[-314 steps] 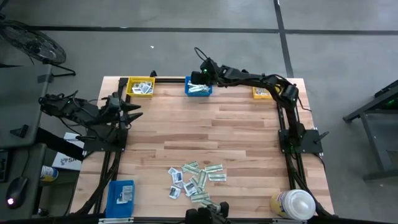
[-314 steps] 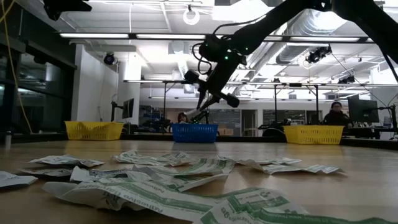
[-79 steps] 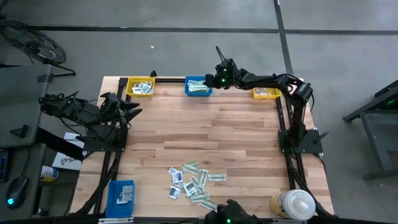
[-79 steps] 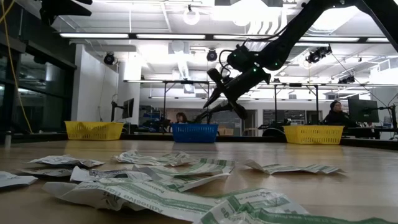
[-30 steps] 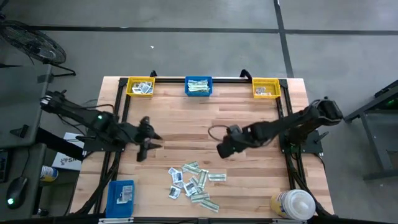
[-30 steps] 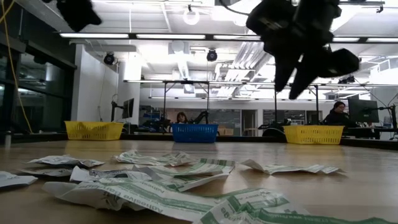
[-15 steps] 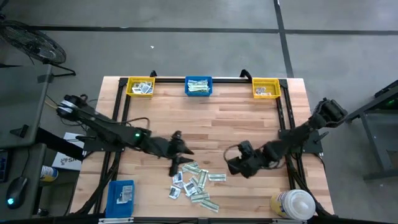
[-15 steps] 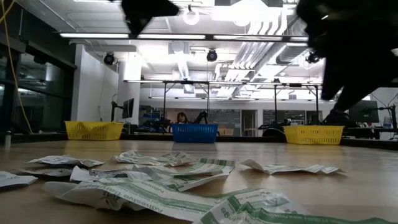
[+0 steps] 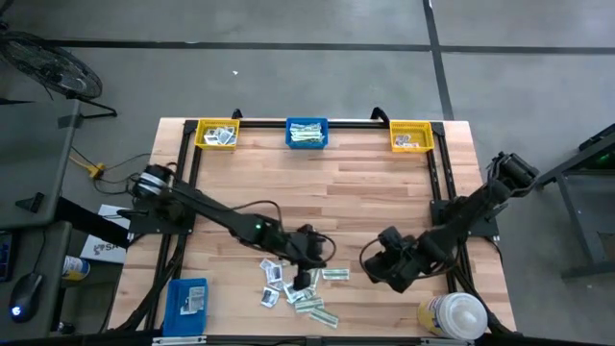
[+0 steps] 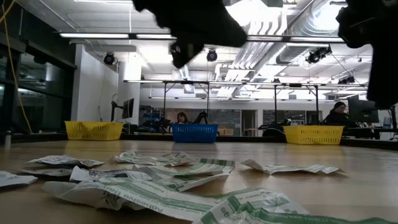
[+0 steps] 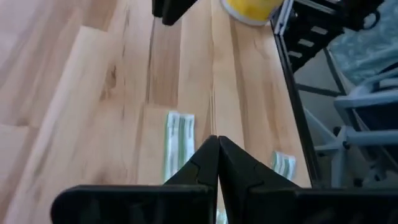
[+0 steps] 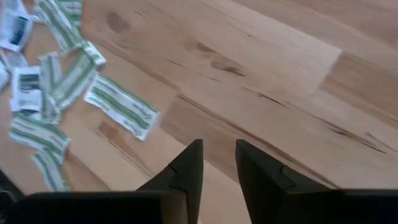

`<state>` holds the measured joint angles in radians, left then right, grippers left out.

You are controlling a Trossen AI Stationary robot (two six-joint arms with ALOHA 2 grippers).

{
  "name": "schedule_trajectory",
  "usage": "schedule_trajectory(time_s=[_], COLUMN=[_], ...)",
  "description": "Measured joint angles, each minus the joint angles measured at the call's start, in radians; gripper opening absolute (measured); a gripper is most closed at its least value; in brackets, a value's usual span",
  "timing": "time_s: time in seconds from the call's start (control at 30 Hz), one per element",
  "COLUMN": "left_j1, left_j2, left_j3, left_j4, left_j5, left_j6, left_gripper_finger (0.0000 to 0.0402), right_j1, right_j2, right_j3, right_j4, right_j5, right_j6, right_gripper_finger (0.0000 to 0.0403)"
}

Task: Pick & Place First Aid Supplies
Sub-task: Put the green bandage pack into the top blue bin

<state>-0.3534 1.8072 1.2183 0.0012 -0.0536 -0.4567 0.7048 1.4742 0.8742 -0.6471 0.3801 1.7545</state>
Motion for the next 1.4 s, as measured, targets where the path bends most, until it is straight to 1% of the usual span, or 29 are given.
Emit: schedule_trajectory(time_s=[0.1, 0.23, 0.3, 0.4, 0.47, 0.67, 0.93, 1.1, 1.17, 1.23, 1.3, 1.4], left_j1=[0.000, 0.000, 0.000, 0.000, 0.000, 0.000, 0.000, 0.000, 0.000, 0.000, 0.000, 0.000], left_j2=[0.070, 0.151, 0.181, 0.214, 0.221, 0.242, 0.242, 0.269, 0.289, 0.293, 0.314, 0.314], left_j3=[0.050, 0.102, 0.113, 0.113, 0.110, 0.111, 0.110, 0.106, 0.111, 0.106, 0.113, 0.113], left_j4=[-0.003, -0.004, 0.000, -0.001, -0.048, -0.036, -0.049, -0.048, -0.017, -0.046, -0.035, -0.074], left_j5=[0.001, 0.027, 0.046, 0.044, 0.041, 0.048, 0.010, 0.015, 0.019, 0.020, 0.017, 0.014], left_j6=[-0.020, -0.070, -0.103, -0.165, -0.193, -0.206, -0.202, -0.200, -0.203, -0.203, -0.218, -0.230], left_gripper_finger=[0.0002, 0.0001, 0.0001, 0.0001, 0.0001, 0.0000, 0.0000, 0.0000, 0.0000, 0.0000, 0.0000, 0.0000], right_j1=[0.012, 0.025, 0.032, 0.033, 0.035, 0.036, 0.035, 0.035, 0.035, 0.035, 0.035, 0.035], right_j2=[-0.001, -0.003, -0.003, -0.003, -0.003, -0.003, -0.002, -0.002, -0.002, -0.002, -0.002, -0.002], right_j3=[0.000, 0.000, 0.000, 0.000, 0.000, 0.000, 0.000, 0.000, 0.000, 0.000, 0.000, 0.000], right_j4=[-0.029, -0.062, -0.073, -0.073, -0.074, -0.074, -0.058, -0.053, -0.050, -0.043, -0.031, 0.038], right_j5=[0.001, -0.002, -0.010, -0.004, -0.001, 0.000, 0.010, 0.012, 0.012, 0.013, 0.010, 0.012], right_j6=[0.000, 0.001, 0.004, 0.002, 0.001, -0.006, -0.008, -0.008, -0.008, -0.008, -0.008, -0.007], right_gripper_finger=[0.0078, 0.0064, 0.0058, 0.0049, 0.0044, 0.0035, 0.0035, 0.0032, 0.0033, 0.0032, 0.0031, 0.0030])
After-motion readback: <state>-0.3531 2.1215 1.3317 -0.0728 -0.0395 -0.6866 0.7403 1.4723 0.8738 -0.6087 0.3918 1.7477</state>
